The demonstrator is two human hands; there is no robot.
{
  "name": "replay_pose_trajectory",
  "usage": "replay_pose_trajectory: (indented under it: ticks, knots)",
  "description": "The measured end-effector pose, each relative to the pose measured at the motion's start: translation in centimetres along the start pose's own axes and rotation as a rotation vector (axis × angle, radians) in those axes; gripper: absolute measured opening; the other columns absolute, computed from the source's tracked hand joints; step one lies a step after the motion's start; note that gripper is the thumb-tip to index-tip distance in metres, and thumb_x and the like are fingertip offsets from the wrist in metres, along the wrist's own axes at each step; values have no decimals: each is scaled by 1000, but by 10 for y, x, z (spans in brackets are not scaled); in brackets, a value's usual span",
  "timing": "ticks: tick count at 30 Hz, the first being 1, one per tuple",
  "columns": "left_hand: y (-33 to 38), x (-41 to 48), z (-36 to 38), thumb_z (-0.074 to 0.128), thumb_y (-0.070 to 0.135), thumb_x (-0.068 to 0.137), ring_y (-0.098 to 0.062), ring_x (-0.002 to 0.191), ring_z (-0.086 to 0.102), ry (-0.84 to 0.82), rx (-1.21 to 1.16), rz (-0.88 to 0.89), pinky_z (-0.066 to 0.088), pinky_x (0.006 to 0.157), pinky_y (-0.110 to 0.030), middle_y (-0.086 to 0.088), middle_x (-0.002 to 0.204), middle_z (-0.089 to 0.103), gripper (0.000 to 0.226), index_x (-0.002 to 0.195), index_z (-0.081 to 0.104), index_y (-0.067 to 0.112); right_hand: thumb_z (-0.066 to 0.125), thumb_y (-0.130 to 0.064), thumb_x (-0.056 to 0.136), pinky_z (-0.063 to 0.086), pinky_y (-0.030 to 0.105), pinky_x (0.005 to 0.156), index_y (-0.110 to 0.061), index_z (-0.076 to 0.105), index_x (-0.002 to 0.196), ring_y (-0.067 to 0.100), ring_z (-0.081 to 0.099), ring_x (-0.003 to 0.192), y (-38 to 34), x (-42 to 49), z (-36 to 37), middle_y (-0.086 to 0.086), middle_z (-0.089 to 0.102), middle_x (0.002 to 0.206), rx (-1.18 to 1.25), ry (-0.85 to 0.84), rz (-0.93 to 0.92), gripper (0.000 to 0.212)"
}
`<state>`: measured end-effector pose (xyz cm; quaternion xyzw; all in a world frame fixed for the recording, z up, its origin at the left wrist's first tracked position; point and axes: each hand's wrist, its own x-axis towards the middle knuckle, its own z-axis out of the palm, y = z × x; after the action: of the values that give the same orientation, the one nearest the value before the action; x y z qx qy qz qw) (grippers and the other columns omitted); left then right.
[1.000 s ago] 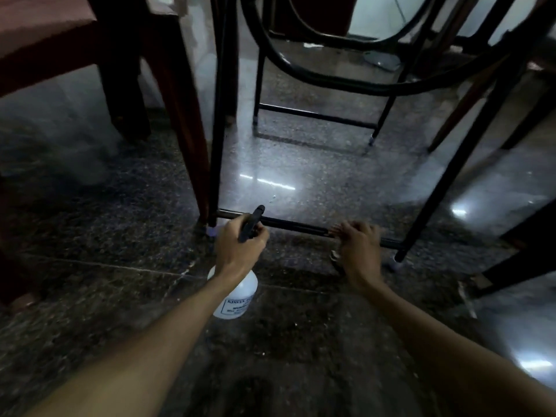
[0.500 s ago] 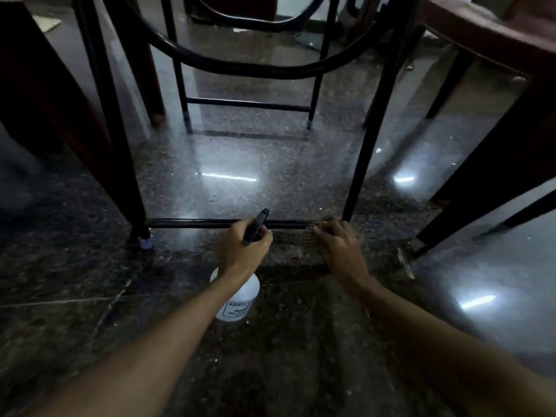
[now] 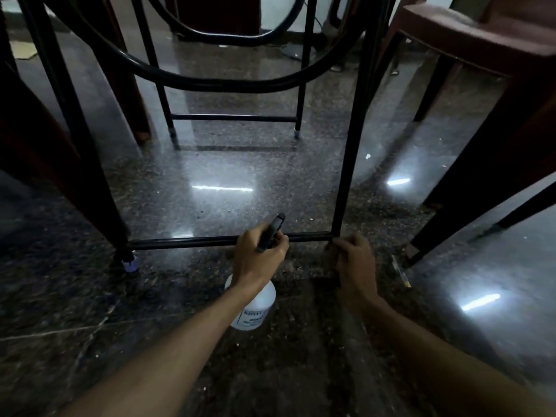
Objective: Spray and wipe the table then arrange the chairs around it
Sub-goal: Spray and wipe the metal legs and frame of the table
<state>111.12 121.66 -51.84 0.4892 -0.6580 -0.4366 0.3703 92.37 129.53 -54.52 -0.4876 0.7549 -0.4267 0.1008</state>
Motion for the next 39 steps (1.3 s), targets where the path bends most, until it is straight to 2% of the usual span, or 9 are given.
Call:
replay_pose_trajectory:
  ticks: [5,10,15,20,24,28,33,36,39]
  knots:
    - [5,-1,11,70,10,97,-12,41,55,-13,-4,5,46,46,-32,4,45,55,32,67,58,13,59,-5,96,42,14,88,-8,71,119,9,51,101,-43,55,-22,3,56,107,-74,325,-250,26]
    - [15,-1,12,71,12,96,-12,42,47,-26,-24,11,43,52,-36,7,45,47,42,61,50,25,58,0,90,54,36,82,-8,75,110,27,60,93,-22,32,-13,-1,54,98,-198,121,-250,27]
    - [39,3,3,72,13,94,-34,51,56,-1,-26,100,45,48,-41,-20,58,56,28,70,59,4,56,1,93,41,4,82,-8,72,114,2,46,88,-90,74,-49,9,55,104,12,410,-244,28]
    - [50,1,-12,71,14,95,-40,48,58,30,-31,114,52,48,-53,-22,58,59,26,73,61,3,53,8,87,50,30,79,-10,69,100,16,53,89,-79,73,-57,9,55,101,-50,280,-189,28]
    - [63,1,-25,72,12,95,-40,53,57,12,-47,101,51,52,-52,-18,60,58,24,74,62,5,50,13,75,43,17,68,-11,77,92,10,57,74,-84,73,-74,2,59,87,-63,207,-96,40]
    - [81,4,-33,71,9,95,-34,53,55,14,-29,145,44,50,-37,-23,64,58,25,76,61,-2,58,5,87,43,5,72,-11,77,100,-3,57,75,-167,118,-109,1,64,95,139,455,-196,28]
    - [120,10,-35,69,14,94,-24,49,48,43,-86,177,43,50,-42,-25,63,55,28,74,56,-1,56,1,89,57,31,83,-18,74,104,16,63,92,-183,127,-107,2,61,105,79,375,-278,30]
    - [139,11,-30,66,23,90,-27,51,50,42,-96,225,46,51,-44,-23,63,56,29,74,56,2,56,7,86,53,23,86,-13,76,106,16,62,91,-166,110,-100,3,62,102,-33,220,-286,34]
    - [154,20,-29,66,28,86,-30,52,55,50,-117,224,52,53,-52,-23,66,59,27,75,60,3,58,6,89,47,5,79,-11,76,107,10,59,84,-185,130,-118,5,62,101,97,405,-244,31]
